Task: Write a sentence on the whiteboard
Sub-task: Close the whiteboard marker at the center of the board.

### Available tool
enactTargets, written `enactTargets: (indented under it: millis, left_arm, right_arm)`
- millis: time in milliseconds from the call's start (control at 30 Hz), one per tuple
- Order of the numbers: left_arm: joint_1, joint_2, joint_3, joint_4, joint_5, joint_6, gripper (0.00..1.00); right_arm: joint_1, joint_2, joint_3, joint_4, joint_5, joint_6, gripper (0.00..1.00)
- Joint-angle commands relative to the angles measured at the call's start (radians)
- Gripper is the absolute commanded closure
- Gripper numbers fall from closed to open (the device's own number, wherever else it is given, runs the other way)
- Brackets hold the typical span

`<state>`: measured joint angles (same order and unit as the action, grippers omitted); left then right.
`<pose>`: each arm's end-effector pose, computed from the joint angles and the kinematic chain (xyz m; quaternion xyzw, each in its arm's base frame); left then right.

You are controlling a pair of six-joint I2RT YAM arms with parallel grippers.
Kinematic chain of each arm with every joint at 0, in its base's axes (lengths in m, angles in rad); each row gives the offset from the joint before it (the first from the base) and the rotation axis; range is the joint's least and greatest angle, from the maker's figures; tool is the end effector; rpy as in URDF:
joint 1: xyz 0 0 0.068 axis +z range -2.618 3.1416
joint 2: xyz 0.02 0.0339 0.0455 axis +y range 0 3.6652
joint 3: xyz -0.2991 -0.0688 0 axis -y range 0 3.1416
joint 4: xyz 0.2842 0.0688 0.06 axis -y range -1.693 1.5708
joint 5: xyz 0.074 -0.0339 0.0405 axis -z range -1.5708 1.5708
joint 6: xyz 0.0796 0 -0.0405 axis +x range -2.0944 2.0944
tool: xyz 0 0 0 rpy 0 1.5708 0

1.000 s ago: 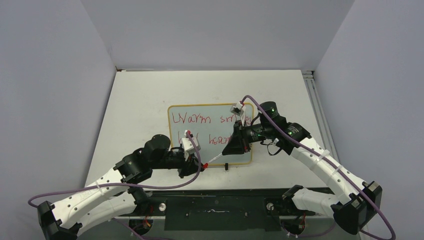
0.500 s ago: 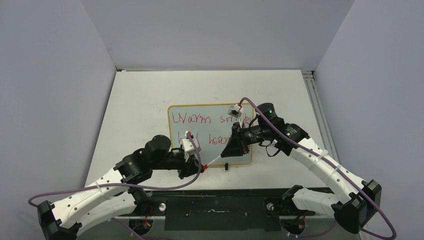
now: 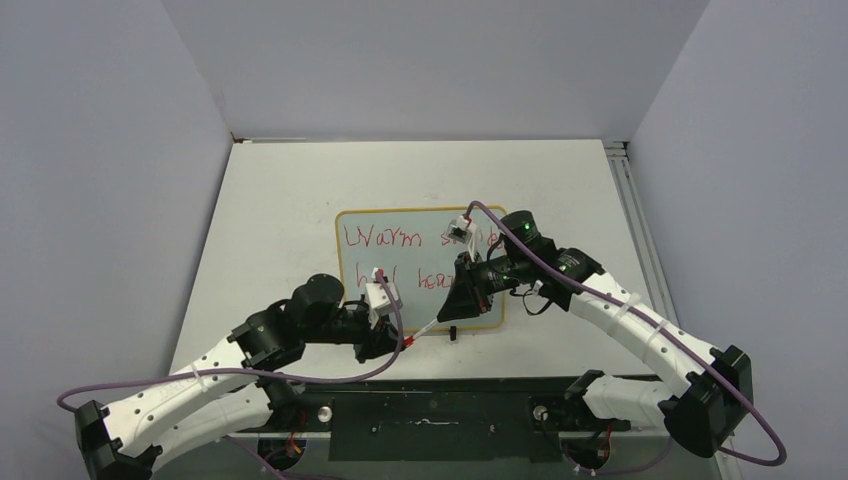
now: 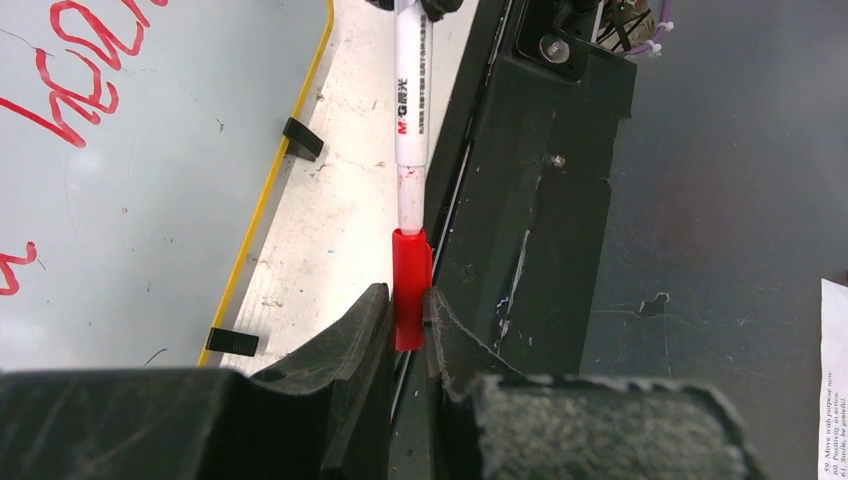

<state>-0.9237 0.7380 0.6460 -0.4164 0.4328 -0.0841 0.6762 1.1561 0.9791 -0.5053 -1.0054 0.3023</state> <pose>0.1030 -0.1917 0.2772 0.4425 0.7246 -0.4010 0.3439 0.1766 0.2279 0.3227 -0.3505 0.7390 0.5610 0.1280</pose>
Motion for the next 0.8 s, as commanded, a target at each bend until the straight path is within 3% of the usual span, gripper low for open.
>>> enactTargets:
  millis: [0, 767]
  left_arm:
    - [-0.007, -0.025, 0.02, 0.067, -0.009, 0.017, 1.0]
    - [-0.021, -0.025, 0.055, 0.089, -0.074, 0.03, 1.0]
  right_arm:
    - [0.012, 0.002, -0.015, 0.067, -0.022, 0.001, 0.95]
    - [0.116, -0.041, -0.182, 0.373, 0.027, 0.241, 0.95]
